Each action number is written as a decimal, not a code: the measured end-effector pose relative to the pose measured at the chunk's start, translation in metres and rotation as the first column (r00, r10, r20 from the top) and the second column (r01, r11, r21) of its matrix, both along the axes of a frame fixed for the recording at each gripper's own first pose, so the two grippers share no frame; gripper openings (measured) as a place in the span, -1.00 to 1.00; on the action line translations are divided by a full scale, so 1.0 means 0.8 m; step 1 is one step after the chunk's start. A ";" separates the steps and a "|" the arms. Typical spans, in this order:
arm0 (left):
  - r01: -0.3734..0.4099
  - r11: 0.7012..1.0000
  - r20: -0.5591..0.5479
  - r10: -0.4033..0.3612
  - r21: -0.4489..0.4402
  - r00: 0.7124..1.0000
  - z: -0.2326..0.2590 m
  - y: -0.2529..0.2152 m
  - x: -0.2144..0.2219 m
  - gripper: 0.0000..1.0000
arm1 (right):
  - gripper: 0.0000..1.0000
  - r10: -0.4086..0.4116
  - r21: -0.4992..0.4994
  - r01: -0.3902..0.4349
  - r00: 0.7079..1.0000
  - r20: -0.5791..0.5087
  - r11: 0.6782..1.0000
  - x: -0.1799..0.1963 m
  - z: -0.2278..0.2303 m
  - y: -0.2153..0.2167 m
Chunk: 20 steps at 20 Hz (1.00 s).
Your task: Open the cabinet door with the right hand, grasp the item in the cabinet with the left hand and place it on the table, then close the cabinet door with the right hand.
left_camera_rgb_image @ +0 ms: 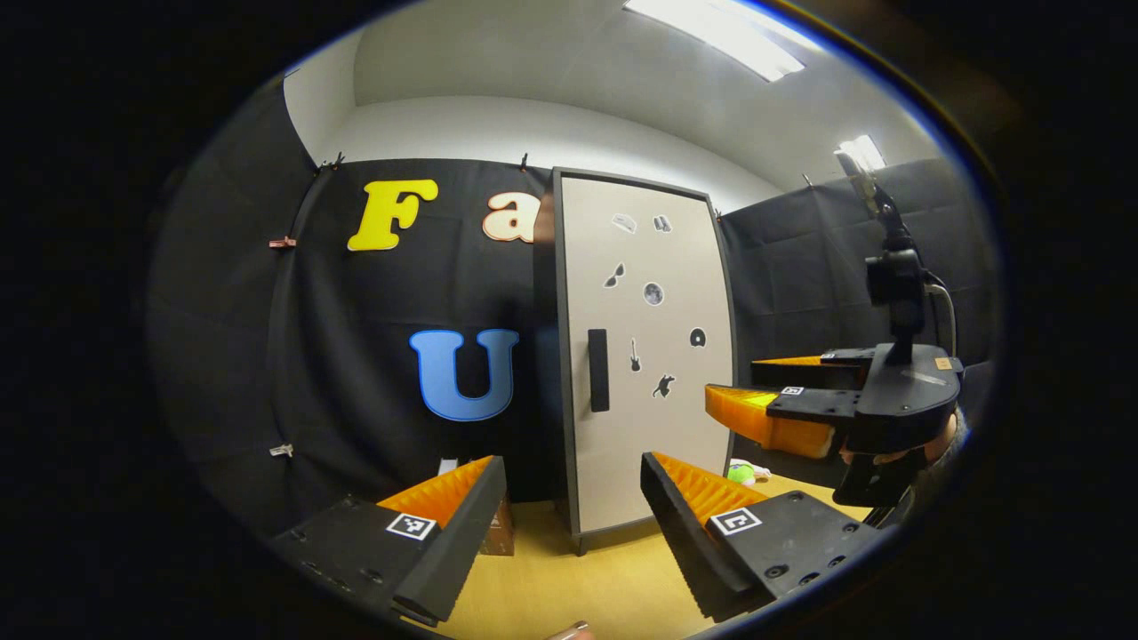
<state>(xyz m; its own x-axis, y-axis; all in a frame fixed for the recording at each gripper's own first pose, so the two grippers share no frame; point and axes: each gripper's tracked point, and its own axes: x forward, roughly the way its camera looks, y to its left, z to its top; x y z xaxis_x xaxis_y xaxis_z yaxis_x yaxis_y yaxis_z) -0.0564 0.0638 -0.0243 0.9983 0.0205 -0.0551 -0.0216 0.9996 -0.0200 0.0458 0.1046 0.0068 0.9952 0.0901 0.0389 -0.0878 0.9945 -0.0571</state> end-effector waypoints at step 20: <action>-0.111 0.993 -0.047 0.109 -0.035 0.993 -0.040 0.056 0.044 0.92 | 0.79 -0.048 0.081 0.048 0.999 0.004 0.996 0.261 -0.027 0.024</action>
